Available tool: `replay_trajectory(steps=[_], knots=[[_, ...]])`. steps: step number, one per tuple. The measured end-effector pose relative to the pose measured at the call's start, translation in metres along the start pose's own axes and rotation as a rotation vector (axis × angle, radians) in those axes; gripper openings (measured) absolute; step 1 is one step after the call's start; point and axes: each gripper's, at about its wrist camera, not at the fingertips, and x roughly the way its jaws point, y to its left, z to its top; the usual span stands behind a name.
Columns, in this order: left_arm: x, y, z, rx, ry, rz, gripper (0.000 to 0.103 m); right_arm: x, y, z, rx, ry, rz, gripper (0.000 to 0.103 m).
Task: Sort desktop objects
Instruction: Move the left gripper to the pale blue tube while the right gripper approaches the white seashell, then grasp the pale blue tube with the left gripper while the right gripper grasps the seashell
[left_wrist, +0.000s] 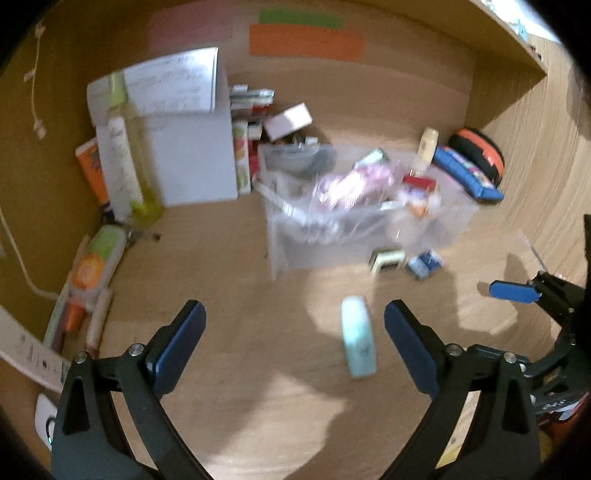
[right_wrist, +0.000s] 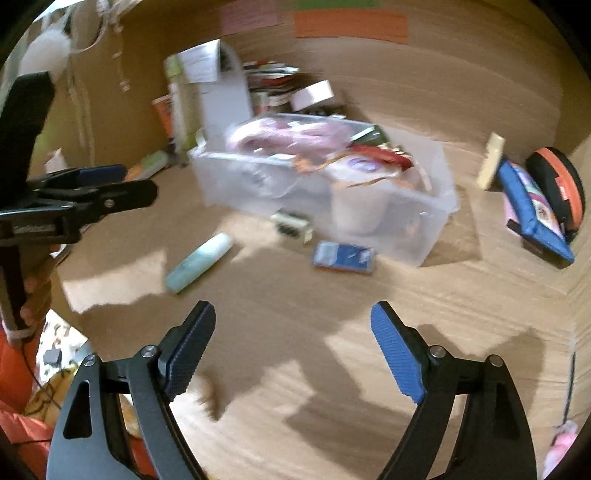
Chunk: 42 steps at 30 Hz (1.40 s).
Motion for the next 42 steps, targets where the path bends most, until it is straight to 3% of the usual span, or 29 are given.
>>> replay_trajectory(steps=[7,11,14,20,27,31,40,42], knots=[[0.007,-0.007,-0.027,0.040,0.054,0.008,0.098,-0.010,0.032,-0.025,-0.087,-0.004,0.058,0.078],[0.011,-0.012,-0.031,0.046,0.071,-0.026,0.098,-0.006,0.038,-0.034,-0.099,0.037,0.082,0.051],[0.014,-0.017,-0.030,0.053,0.077,-0.046,0.098,0.001,0.037,-0.039,-0.092,0.064,0.089,0.038],[0.024,-0.027,-0.026,0.073,0.103,-0.048,0.077,0.004,0.036,-0.040,-0.087,0.058,0.095,0.019],[0.042,-0.038,-0.016,0.080,0.145,-0.070,0.062,0.002,0.022,-0.032,-0.048,0.051,0.090,0.018],[0.053,-0.042,-0.010,0.061,0.180,-0.094,0.062,-0.011,0.001,-0.019,0.010,0.000,0.048,0.018],[0.064,-0.056,-0.010,0.119,0.200,-0.082,0.042,-0.039,-0.037,0.009,0.109,-0.103,0.044,0.018],[0.064,-0.058,-0.010,0.130,0.194,-0.080,0.030,-0.040,-0.041,0.012,0.119,-0.112,0.052,0.018]])
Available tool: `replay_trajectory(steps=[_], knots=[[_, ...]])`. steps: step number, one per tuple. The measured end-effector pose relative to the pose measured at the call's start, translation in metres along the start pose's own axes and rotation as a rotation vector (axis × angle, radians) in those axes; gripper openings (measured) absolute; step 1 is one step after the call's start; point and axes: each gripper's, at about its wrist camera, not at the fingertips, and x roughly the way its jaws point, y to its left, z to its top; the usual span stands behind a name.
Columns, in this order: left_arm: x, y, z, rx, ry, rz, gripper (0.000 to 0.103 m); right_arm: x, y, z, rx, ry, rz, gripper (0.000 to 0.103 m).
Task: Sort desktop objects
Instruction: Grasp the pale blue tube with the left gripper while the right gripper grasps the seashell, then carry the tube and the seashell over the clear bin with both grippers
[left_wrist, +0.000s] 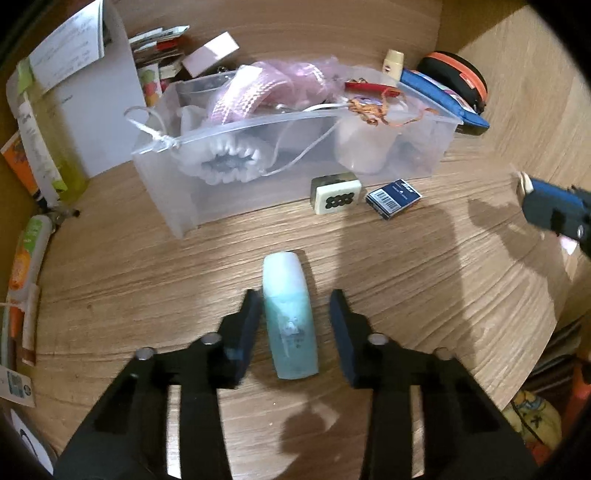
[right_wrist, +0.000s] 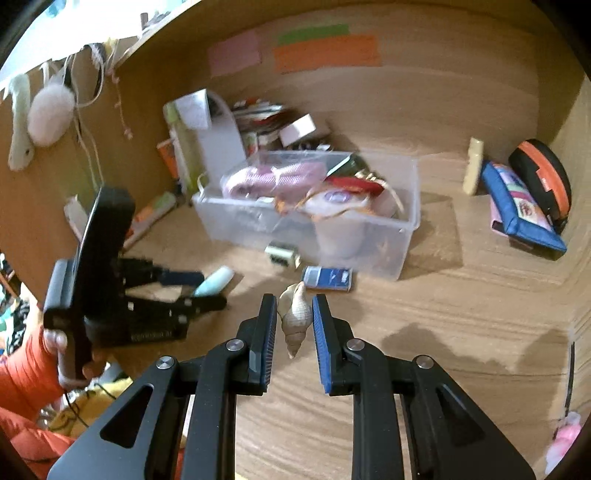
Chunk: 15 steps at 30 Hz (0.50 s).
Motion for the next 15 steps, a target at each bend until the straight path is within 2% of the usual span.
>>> replay_trajectory(steps=[2,5,9,15], knots=[[0.000,0.000,0.001,0.002,-0.010,0.014,0.025,0.001,-0.002,0.003,0.007,-0.002,0.006,0.018],[0.001,0.001,0.001,-0.008,-0.024,0.064,0.024,0.005,-0.001,0.005,0.008,0.000,0.008,0.018],[-0.001,0.007,0.000,-0.037,-0.037,0.045,0.024,0.009,0.000,0.007,0.008,0.008,0.014,0.018],[-0.026,0.010,0.002,-0.048,-0.128,0.055,0.024,0.017,-0.001,0.011,0.013,0.017,0.022,0.018]])
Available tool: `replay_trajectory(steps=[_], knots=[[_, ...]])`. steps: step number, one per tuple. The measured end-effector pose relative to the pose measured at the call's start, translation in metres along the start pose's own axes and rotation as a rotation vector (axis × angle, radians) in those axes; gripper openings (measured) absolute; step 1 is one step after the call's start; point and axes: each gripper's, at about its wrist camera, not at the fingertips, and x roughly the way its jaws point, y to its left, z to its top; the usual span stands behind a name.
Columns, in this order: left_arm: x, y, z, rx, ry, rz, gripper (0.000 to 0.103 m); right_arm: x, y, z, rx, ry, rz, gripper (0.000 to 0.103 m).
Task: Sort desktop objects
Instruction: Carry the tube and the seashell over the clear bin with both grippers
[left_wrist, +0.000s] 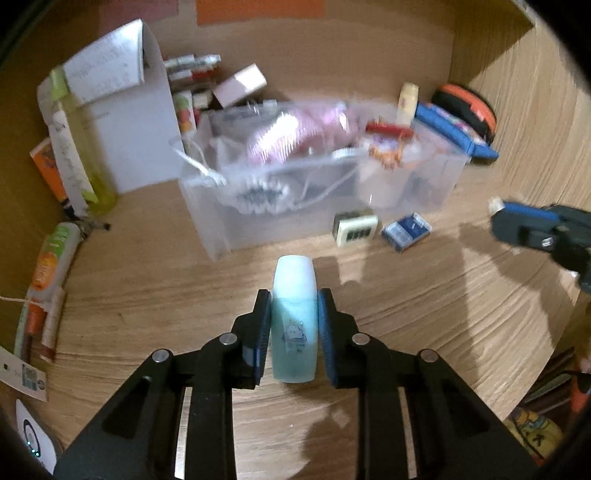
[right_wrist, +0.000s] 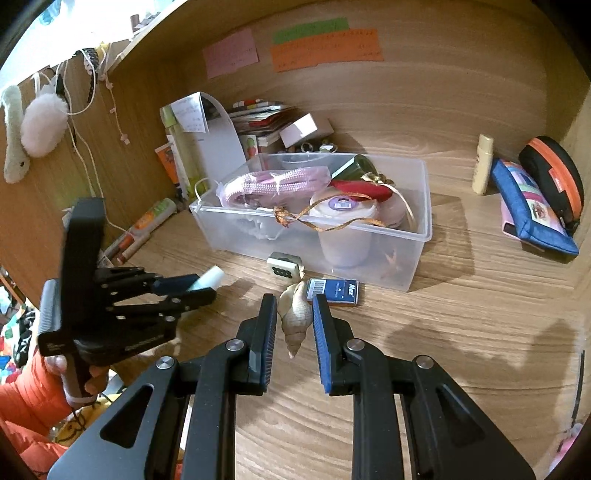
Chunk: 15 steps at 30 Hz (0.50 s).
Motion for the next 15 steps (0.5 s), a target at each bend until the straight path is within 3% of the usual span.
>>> replay_trajectory(steps=[15], knots=[[-0.038,0.013,0.047,0.000,-0.188,-0.045,0.024,0.013,-0.013,0.049,0.003,-0.064,-0.011,0.018]])
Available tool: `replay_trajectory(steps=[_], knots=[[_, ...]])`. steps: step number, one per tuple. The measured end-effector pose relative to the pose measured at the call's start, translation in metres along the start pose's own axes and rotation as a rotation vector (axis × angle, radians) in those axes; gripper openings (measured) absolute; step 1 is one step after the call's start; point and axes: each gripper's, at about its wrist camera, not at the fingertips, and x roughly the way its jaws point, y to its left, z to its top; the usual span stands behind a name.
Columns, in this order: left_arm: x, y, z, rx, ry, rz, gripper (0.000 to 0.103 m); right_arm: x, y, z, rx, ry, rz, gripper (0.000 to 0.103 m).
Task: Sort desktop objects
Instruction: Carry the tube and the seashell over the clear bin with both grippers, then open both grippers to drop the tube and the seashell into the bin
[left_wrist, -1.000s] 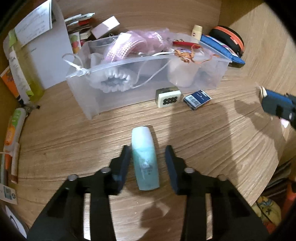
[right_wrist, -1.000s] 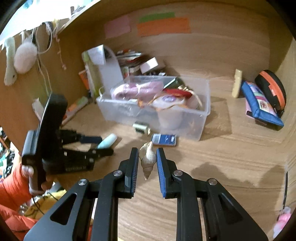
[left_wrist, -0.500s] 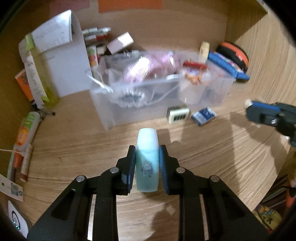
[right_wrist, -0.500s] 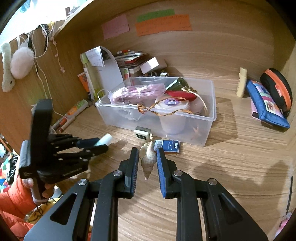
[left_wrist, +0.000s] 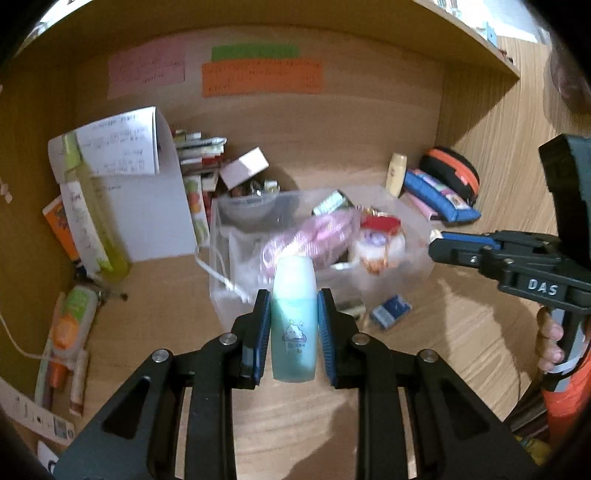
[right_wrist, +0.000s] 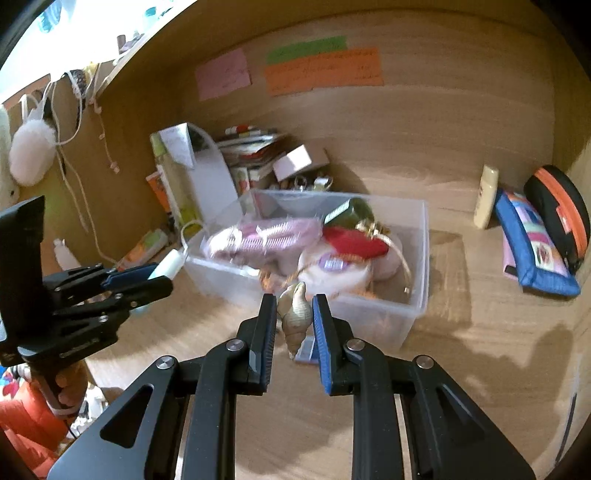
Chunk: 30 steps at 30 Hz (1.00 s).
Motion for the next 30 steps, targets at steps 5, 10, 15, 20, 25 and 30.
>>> replay_trajectory(steps=[5,10,15,20,25,30], knots=[[0.010,0.008,0.018,-0.009,-0.022,-0.018,0.024,0.013,-0.009,0.018,0.001,-0.012,-0.023,0.018],[0.030,0.021,0.035,-0.039,-0.019,-0.022,0.024,0.034,-0.021,0.030,0.032,0.004,-0.024,0.018],[0.056,0.034,0.048,-0.070,-0.007,-0.021,0.024,0.061,-0.023,0.040,0.054,0.021,0.022,0.018],[0.074,0.038,0.044,-0.068,0.033,-0.045,0.024,0.071,-0.021,0.037,0.033,0.029,-0.005,0.018],[0.079,0.039,0.042,-0.071,0.055,-0.063,0.025,0.075,-0.022,0.036,0.043,0.045,0.018,0.018],[0.075,0.040,0.041,-0.079,0.038,-0.081,0.034,0.076,-0.020,0.034,0.048,0.049,0.028,0.026]])
